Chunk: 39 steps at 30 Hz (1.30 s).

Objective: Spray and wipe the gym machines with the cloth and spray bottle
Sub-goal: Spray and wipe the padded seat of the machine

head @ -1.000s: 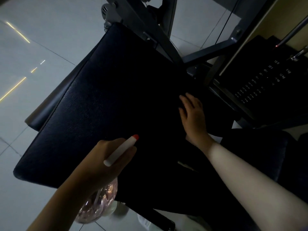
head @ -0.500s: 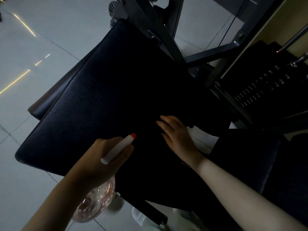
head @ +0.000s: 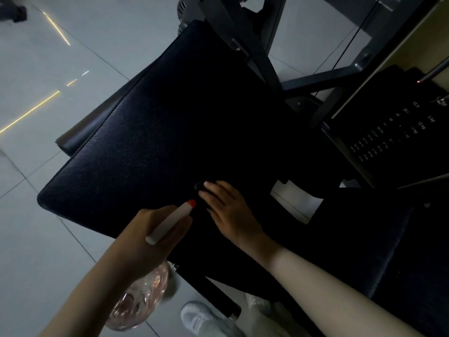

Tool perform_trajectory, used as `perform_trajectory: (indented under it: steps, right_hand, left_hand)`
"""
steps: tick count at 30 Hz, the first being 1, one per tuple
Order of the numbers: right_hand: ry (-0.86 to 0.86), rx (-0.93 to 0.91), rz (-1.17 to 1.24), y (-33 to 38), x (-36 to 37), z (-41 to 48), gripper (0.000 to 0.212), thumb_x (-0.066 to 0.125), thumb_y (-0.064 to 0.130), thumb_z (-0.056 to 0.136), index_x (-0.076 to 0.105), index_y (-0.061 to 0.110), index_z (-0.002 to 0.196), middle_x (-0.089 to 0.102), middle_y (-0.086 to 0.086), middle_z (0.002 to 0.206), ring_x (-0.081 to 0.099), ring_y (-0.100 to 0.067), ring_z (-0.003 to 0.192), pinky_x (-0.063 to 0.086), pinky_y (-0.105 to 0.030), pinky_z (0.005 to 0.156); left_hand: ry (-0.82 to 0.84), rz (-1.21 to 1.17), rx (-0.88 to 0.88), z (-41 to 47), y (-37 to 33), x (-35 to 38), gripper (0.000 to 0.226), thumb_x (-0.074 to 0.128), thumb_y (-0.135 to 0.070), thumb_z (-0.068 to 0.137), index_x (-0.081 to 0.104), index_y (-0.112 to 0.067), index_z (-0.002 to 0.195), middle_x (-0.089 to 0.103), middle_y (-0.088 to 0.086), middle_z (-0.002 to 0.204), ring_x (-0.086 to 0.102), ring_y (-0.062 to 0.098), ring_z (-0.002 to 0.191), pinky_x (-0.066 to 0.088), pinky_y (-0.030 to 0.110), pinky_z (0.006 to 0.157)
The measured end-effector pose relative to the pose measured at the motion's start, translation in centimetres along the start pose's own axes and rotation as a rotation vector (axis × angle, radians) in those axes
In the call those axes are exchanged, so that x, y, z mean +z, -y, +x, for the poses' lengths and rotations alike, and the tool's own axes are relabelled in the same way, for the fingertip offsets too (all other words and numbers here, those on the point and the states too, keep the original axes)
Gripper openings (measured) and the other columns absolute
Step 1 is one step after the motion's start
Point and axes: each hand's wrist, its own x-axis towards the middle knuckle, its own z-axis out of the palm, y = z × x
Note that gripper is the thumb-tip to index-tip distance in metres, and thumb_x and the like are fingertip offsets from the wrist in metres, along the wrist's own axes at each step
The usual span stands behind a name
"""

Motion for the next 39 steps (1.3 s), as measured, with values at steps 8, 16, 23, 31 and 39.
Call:
perform_trajectory:
  steps: [8, 16, 23, 31, 39]
  right_hand:
    - [-0.230, 0.560, 0.083, -2.5, -1.1, 4.3, 0.035, 0.051, 0.012, 0.093, 0.057, 0.008, 0.127, 0.048, -0.014, 0.138, 0.037, -0.031, 0.131, 0.039, -0.047, 0.105]
    - [-0.094, 0.194, 0.026, 3.6, 1.3, 0.5, 0.040, 0.046, 0.018, 0.090, 0.055, 0.007, 0.128, 0.053, -0.014, 0.133, 0.045, -0.031, 0.126, 0.043, -0.039, 0.102]
    - [-0.149, 0.316, 0.025, -1.4, -1.2, -3.6, 0.037, 0.045, 0.017, 0.094, 0.053, 0.010, 0.129, 0.047, -0.011, 0.136, 0.040, -0.027, 0.127, 0.038, -0.040, 0.104]
    - [-0.410, 0.716, 0.185, 7.1, 3.0, 3.5, 0.040, 0.049, 0.011, 0.094, 0.049, 0.007, 0.135, 0.041, -0.016, 0.142, 0.039, -0.030, 0.132, 0.039, -0.039, 0.106]
    - [-0.244, 0.383, 0.034, 3.9, 2.1, 5.9, 0.037, 0.046, 0.013, 0.090, 0.060, 0.001, 0.121, 0.053, -0.023, 0.130, 0.048, -0.039, 0.121, 0.041, -0.044, 0.101]
  left_hand:
    - [0.010, -0.009, -0.035, -1.0, 1.0, -0.9, 0.061, 0.043, -0.071, 0.075, 0.063, -0.014, 0.074, 0.064, 0.012, 0.069, 0.061, 0.033, 0.062, 0.048, 0.051, 0.061]
    - [0.031, 0.013, 0.005, -2.7, 2.7, -1.7, 0.086, 0.030, -0.088, 0.072, 0.061, -0.007, 0.076, 0.062, 0.010, 0.070, 0.061, 0.031, 0.064, 0.050, 0.053, 0.065]
    - [0.042, 0.014, 0.073, -3.5, 3.5, -2.5, 0.082, 0.032, -0.084, 0.076, 0.060, -0.007, 0.076, 0.062, 0.010, 0.071, 0.061, 0.031, 0.063, 0.050, 0.052, 0.063]
    - [0.068, 0.015, 0.047, -4.6, 4.8, -1.7, 0.064, 0.041, -0.069, 0.079, 0.061, -0.008, 0.080, 0.061, 0.012, 0.073, 0.060, 0.031, 0.065, 0.049, 0.051, 0.062]
    - [0.014, -0.045, 0.008, -6.3, 5.5, -2.0, 0.058, 0.043, -0.064, 0.082, 0.064, -0.010, 0.085, 0.063, 0.010, 0.075, 0.062, 0.028, 0.070, 0.051, 0.050, 0.066]
